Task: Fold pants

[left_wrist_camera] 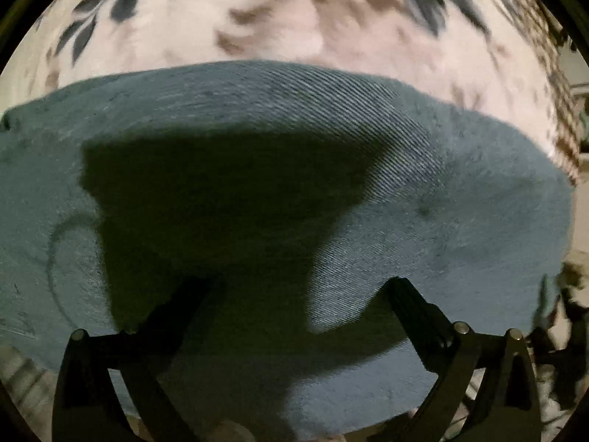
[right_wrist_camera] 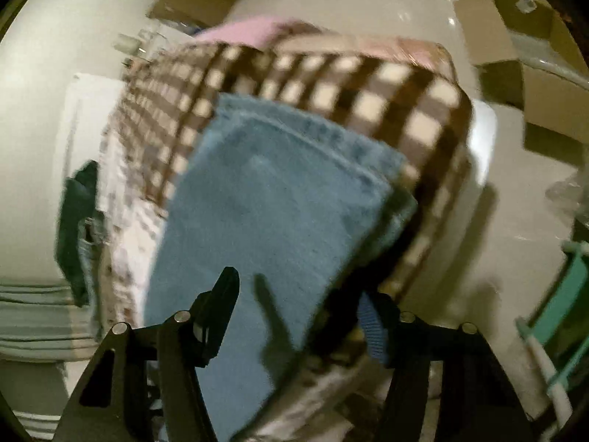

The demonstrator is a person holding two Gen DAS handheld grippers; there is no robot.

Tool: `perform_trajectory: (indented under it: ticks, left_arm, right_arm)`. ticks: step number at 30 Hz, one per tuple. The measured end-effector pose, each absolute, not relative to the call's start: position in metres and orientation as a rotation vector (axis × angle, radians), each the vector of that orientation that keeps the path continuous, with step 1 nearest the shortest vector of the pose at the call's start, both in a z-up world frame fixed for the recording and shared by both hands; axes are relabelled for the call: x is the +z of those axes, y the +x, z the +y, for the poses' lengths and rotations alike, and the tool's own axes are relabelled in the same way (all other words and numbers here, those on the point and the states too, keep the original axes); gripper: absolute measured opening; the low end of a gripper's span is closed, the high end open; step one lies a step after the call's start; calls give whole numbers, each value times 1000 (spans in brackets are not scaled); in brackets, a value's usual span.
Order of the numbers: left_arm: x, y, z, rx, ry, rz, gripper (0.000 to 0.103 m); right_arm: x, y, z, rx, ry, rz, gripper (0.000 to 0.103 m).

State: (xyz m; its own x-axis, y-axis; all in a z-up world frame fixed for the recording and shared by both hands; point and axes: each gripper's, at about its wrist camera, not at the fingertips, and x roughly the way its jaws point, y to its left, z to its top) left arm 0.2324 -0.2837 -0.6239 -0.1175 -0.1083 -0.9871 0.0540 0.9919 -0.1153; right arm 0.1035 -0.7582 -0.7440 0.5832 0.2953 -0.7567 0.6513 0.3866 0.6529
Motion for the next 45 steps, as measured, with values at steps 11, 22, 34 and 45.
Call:
perform_trajectory:
  ticks: [11,22,34,45]
  left_arm:
    - [-637,252,-292,-18,-67,1708,103]
    - [-644,281,-284,2,-74,1732,103]
    - [-612,251,-274,-18,-96,1667,103]
    - [-517,242,-171,-25,-277,1486,103]
  right_arm:
    - [-766,119,-790,-83,1452,770,51]
    - [-778,114,-788,-224,1414,870,14]
    - [-740,150,-765,-281,1302,868,8]
    - [-585,204,-633,-97,914,872,8]
